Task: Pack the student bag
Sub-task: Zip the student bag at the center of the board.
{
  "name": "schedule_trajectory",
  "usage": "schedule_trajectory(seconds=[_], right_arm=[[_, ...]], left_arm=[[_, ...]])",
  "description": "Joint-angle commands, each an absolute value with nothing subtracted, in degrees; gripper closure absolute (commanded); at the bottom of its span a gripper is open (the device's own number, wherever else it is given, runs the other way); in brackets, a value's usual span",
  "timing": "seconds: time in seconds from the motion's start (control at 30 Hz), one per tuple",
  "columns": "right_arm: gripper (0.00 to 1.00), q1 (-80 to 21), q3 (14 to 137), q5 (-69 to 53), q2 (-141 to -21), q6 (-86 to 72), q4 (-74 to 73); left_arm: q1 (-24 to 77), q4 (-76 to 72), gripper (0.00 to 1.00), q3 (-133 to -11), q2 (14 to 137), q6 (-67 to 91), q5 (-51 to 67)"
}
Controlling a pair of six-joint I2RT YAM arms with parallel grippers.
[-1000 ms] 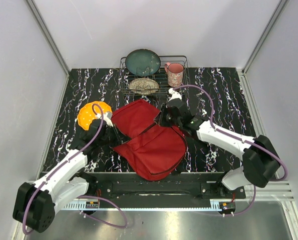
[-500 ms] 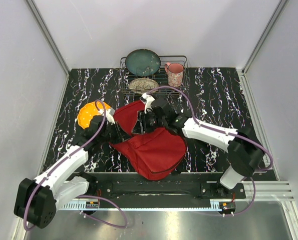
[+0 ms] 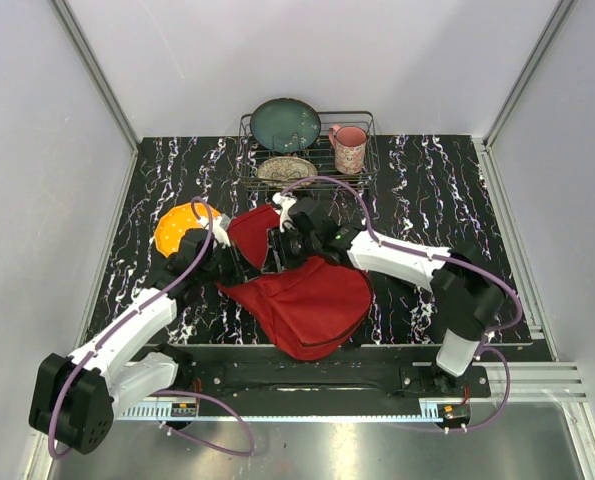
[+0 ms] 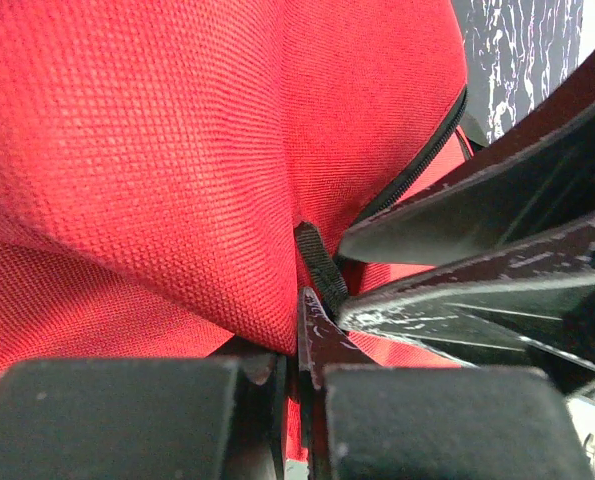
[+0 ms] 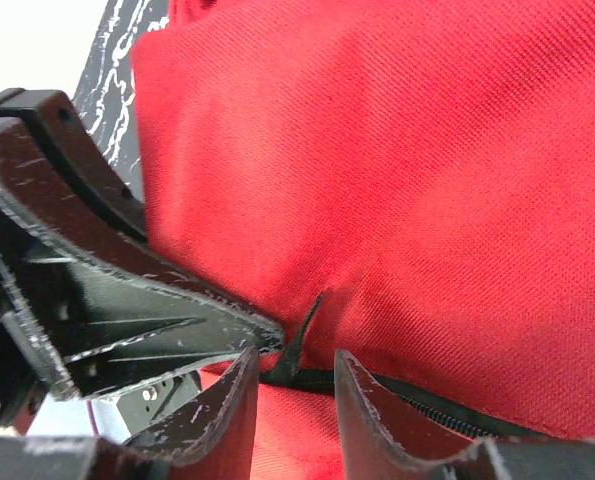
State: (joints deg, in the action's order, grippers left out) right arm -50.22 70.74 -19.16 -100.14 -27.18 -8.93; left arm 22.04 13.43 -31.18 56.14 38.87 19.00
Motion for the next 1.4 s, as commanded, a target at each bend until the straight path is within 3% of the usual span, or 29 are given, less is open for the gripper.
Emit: schedule_trajectory(seconds=[0.0, 0.47, 0.5, 0.63, 1.0, 1.37], right_arm=[[0.59, -50.71, 73.21, -17.58, -102.04, -27.33, -9.93], [0.69, -53.87, 76.46, -12.83, -105.64, -25.05, -14.68], [0.71, -53.96, 76.46, -12.66, -105.73, -25.22, -15.03], [1.0, -54.32, 76.46, -9.68, -105.73, -26.19, -16.17], [1.0, -53.79, 75.5, 11.75, -101.34, -27.24, -18.45], [1.0, -53.35, 75.68, 22.5, -100.02, -28.83, -19.34]], left_arm=[[21.53, 7.74, 1.0, -32.61, 55.64, 38.67, 19.69], [21.53, 5.89, 1.0, -31.55, 56.34, 39.73, 19.95], [21.62, 5.89, 1.0, -31.64, 56.51, 39.73, 19.95], [21.53, 5.89, 1.0, -31.73, 56.86, 39.81, 19.6], [21.53, 8.96, 1.0, -31.03, 55.72, 38.24, 18.72], [21.45, 9.32, 1.0, -30.94, 55.02, 38.23, 19.16]])
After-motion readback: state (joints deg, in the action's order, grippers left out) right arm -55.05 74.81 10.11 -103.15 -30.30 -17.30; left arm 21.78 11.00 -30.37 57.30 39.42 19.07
